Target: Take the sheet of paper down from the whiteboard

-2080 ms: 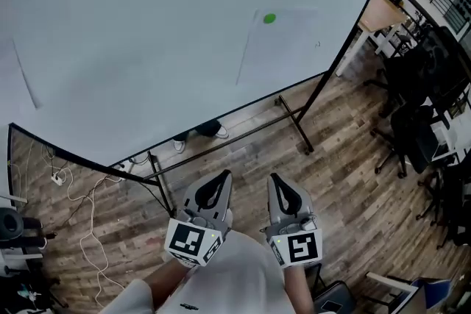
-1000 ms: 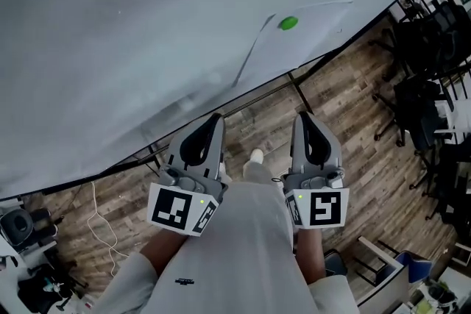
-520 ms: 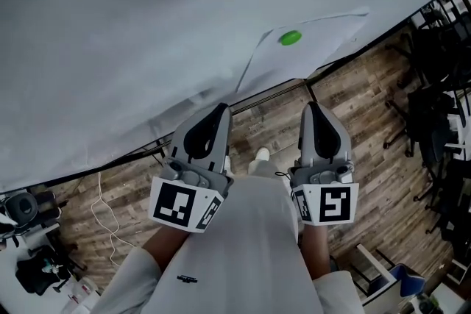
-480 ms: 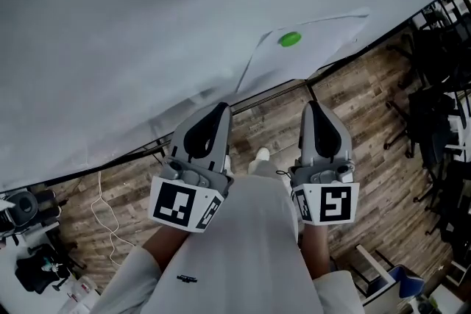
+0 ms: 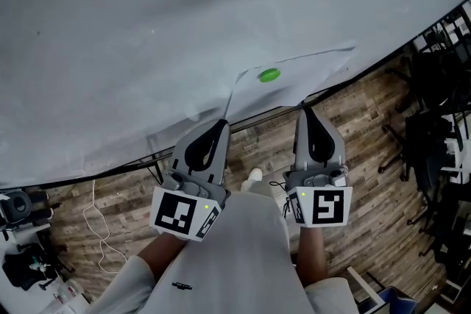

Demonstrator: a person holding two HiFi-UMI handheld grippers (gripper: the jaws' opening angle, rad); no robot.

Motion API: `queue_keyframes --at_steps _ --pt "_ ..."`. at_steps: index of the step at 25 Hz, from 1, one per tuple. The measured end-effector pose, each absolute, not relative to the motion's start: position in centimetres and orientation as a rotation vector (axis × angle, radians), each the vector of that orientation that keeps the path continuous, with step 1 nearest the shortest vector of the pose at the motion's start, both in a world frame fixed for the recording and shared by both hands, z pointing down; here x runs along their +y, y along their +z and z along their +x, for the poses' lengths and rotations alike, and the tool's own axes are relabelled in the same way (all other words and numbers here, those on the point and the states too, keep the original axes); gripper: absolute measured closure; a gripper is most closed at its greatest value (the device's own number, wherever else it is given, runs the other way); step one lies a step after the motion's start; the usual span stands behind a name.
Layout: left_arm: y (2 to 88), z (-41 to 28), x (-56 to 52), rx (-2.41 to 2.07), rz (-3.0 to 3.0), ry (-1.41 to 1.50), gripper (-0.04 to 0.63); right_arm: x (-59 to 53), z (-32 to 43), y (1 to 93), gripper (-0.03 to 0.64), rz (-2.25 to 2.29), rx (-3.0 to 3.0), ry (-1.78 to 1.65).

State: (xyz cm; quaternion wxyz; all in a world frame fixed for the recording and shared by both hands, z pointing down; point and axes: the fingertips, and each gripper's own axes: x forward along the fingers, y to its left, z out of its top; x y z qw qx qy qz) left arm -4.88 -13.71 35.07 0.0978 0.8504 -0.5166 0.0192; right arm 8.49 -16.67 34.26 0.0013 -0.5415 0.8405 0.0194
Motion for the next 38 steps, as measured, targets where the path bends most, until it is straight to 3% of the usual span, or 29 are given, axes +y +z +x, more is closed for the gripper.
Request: queue_keyframes --at_steps 6,11,16,28,33,38 --pt "35.2 -4.0 -14.4 -1.582 2.515 0.101 0.583 -18.7 10.4 33.7 0.601 -1.693 2.633 0.079" --pt "35.4 -3.6 -15.1 -1.611 2.516 0.138 0.506 -19.5 10.6 34.2 0.601 -1.665 2.65 0.052" --pt "35.5 -3.1 -16.0 -1.635 2.493 0.172 0.485 -19.7 10.4 34.8 0.601 -1.62 2.673 0.027" --pt "36.0 -1.8 -17.1 -1.673 2.472 0.223 0.49 -20.4 9.6 35.1 0.601 -1.526 2.71 0.006" --pt "35.5 -2.4 -17.5 -1.731 2.445 0.187 0.583 -20.0 9.5 35.1 0.601 -1.525 2.705 -0.001" --pt "35.4 -2.2 -17.4 -1.716 2.454 0.172 0.588 -19.9 9.7 34.7 0.601 -1.525 2.71 0.012"
